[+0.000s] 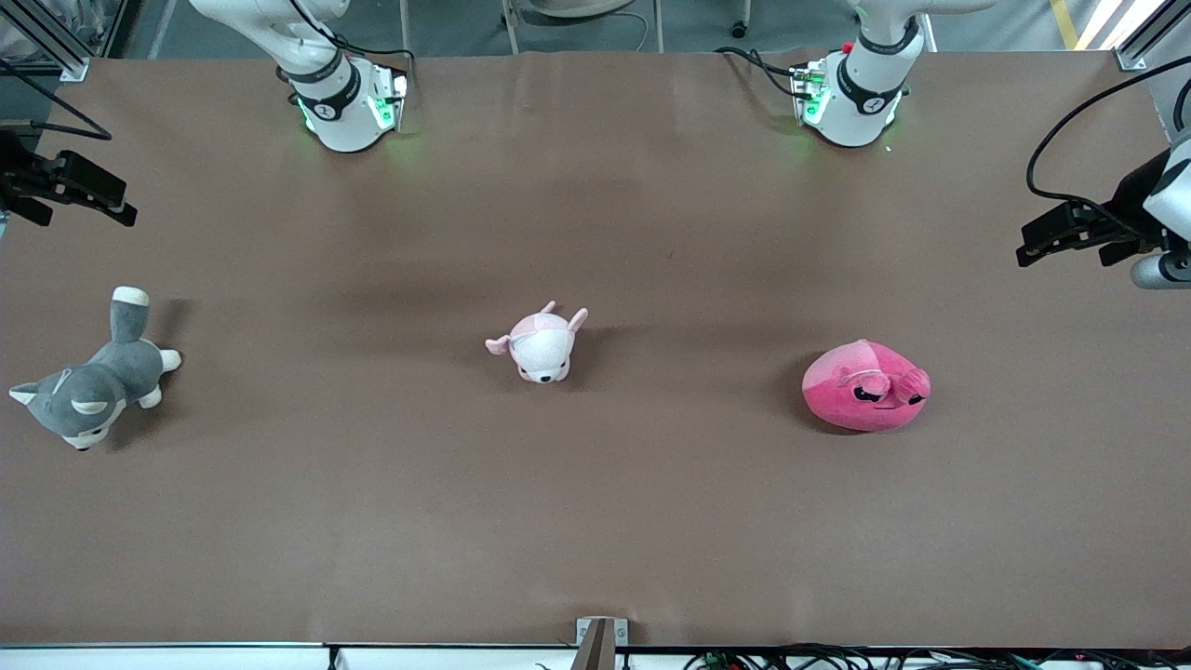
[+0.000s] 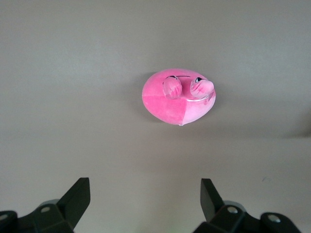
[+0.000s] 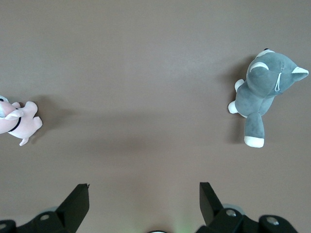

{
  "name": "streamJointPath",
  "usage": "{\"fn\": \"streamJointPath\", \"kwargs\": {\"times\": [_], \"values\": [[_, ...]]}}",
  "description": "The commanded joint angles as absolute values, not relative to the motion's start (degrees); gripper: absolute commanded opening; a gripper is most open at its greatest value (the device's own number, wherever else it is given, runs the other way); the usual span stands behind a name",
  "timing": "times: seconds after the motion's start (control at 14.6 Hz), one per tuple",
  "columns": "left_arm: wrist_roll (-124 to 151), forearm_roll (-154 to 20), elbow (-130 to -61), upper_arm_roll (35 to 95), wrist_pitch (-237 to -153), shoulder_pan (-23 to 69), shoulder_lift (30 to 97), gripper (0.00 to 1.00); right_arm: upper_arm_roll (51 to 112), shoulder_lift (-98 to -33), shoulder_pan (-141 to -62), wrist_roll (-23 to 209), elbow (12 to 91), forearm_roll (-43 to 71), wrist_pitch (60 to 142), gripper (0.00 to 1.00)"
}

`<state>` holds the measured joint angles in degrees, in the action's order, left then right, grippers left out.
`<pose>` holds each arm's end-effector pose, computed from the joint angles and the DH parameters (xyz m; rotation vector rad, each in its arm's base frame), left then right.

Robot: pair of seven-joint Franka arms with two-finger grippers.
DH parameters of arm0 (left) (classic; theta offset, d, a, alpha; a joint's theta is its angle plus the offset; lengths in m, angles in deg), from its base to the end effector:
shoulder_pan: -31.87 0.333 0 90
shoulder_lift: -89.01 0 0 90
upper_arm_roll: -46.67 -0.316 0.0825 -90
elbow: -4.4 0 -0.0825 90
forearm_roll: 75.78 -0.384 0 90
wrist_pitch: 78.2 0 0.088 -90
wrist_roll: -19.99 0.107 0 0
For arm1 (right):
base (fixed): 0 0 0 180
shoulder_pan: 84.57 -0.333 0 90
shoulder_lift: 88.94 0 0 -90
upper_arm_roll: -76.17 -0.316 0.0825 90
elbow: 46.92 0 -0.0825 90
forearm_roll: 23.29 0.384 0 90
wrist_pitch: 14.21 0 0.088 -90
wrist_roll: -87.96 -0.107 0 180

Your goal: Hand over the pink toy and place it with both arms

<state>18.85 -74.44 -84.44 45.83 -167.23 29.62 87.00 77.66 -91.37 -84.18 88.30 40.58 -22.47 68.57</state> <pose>0.5630 -0.0165 0.6130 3.1190 -0.0074 -0.0503 0.5279 -0.0160 0.6570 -3.1246 0.0396 0.0620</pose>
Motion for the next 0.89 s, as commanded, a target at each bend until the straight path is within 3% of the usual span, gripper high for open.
{"fn": "streamJointPath", "kwargs": {"times": [0.0,0.82], "values": [[19.81,-75.08,-84.02,45.79,-166.18,29.24,87.51,1.00,77.57,-92.54,-83.78,88.75,41.94,-23.46,69.11,1.00],[19.11,-74.46,-84.19,46.32,-166.18,29.85,86.73,1.00,77.49,-92.54,-83.87,88.66,41.85,-23.46,68.67,1.00]]}}
